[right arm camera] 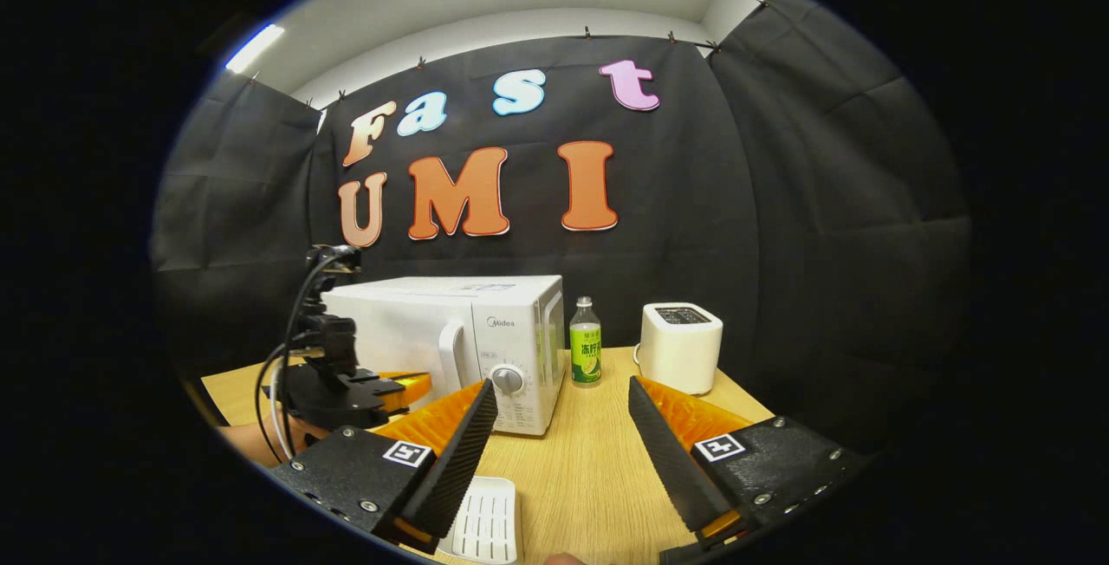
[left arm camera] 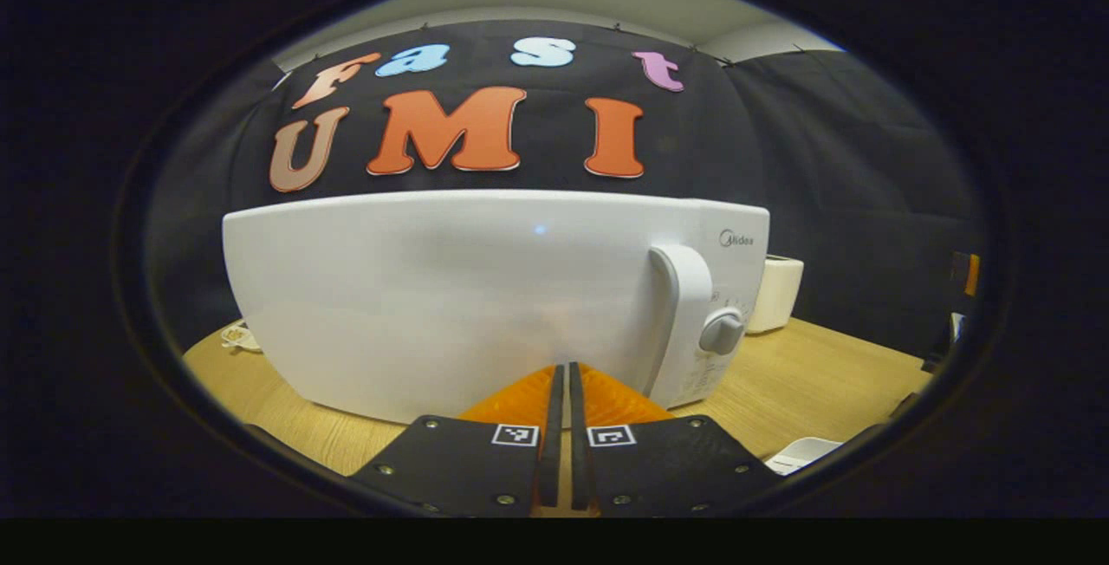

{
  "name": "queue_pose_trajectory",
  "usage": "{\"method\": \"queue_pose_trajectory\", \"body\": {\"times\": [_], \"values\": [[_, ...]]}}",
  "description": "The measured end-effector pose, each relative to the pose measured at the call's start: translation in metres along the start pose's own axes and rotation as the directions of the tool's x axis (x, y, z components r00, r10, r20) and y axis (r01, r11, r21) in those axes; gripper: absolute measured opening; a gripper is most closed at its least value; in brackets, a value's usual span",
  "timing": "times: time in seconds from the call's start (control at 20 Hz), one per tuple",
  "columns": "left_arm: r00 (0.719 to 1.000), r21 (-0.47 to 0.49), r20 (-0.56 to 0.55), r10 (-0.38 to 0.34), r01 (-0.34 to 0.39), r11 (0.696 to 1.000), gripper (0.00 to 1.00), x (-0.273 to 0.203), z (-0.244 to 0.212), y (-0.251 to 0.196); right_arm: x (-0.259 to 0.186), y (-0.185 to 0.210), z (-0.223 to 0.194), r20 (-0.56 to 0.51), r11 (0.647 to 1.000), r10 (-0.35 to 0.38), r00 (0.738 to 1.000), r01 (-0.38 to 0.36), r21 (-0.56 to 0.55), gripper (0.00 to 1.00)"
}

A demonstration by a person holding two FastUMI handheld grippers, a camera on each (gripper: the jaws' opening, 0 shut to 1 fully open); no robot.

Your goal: Open the microwave oven with the left hand, put the food in, and close the microwave oven.

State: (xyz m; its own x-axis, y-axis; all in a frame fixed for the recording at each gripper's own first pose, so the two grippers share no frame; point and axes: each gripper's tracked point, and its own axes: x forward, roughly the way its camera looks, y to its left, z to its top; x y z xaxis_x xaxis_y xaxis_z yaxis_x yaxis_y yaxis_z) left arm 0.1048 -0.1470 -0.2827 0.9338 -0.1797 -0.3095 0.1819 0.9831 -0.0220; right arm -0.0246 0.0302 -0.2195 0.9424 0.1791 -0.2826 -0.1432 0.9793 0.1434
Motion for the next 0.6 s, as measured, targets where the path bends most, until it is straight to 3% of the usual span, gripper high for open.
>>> {"method": "queue_pose_trajectory", "body": {"times": [0.45, 0.6], "values": [[0.993, 0.022, 0.113, 0.04, -0.042, 0.999, 0.05, -0.109, 0.13, 0.053, 0.0, 0.002, 0.075, 0.1, 0.998, -0.02, 0.995, 0.025, -0.051, 0.95], [0.983, 0.022, 0.158, 0.09, -0.095, 0.995, 0.13, -0.146, 0.17, 0.083, 0.003, 0.004, 0.095, 0.1, 0.998, -0.03, 0.995, 0.035, -0.054, 0.95]]}}
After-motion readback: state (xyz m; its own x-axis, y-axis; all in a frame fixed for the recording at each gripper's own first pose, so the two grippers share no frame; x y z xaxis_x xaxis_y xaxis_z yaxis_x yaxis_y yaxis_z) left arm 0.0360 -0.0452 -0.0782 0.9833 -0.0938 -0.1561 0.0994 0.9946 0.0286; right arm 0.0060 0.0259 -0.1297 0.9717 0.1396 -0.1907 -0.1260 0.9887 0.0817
